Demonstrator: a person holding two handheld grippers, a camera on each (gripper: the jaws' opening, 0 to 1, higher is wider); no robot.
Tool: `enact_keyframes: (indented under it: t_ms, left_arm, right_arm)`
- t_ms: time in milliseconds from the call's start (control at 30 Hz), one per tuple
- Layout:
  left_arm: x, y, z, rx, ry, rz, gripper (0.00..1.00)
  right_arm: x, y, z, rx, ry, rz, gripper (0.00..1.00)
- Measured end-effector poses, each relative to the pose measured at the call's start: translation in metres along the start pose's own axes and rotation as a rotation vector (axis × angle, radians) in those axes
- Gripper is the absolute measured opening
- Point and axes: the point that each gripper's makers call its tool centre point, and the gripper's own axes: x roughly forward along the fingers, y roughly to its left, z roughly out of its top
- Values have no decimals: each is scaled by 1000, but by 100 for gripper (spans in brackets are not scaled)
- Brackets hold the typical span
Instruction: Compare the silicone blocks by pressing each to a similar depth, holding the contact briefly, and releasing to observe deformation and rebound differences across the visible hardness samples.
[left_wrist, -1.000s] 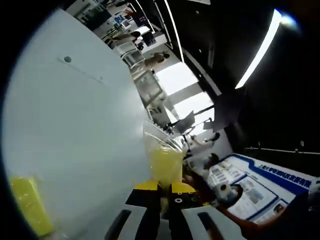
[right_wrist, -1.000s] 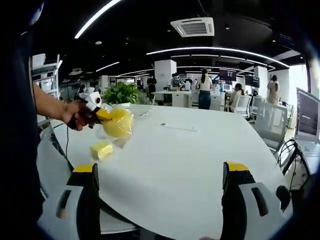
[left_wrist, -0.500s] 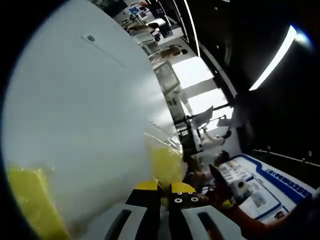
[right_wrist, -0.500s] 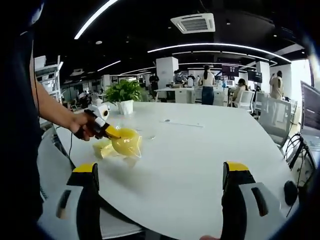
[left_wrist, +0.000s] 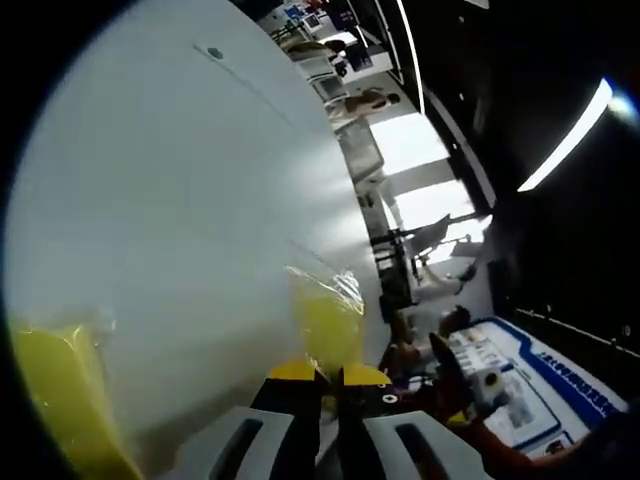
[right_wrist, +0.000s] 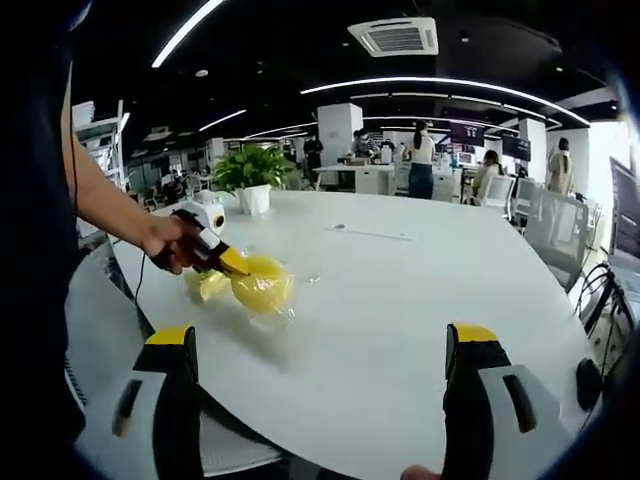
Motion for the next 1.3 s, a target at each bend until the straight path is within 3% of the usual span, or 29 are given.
enact_keyframes:
  t_ms: [300,367,433,467,533,600,700,833,933,1167,1300]
  left_arm:
    - [4,22,-12,-33,36,79,3]
    - [2,40,-12,-34,24,162,3]
    - [2,36,-9,-82,13,129,4]
    - [1,42,-11,-21,34,171,4]
    - [2,42,-12,46,59,192,5]
    - [2,43,-13,11,62,201,6]
    - [1,50,-13,21,48,229,7]
    - [1,56,-13,128,63,298,8]
    - [2,59,-13,148,71,319,9]
    - [0,59,-14,150,63,334,10]
    - [-1,59,-12,156,28,324,17]
  right_arm:
    - [-1,1,-11,44,42,5,97]
    - [-1,0,-12,49,43,2,97]
    - [-2,0,-11,57,40,-1,97]
    - [-2,-1,-11,60,39,-2,97]
    - [-2,0,-11,61,37,-3,97]
    - [-2,0,-11,61,35,-3,97]
    - [-2,0,-10,62,36,-3,97]
    - [-2,1,-9,65,33,-5,97]
    - [-1,2,-9,70,35,-3,97]
    - [1,1,-7,71,35,-3,97]
    - [1,0,-6,74,33,-2,97]
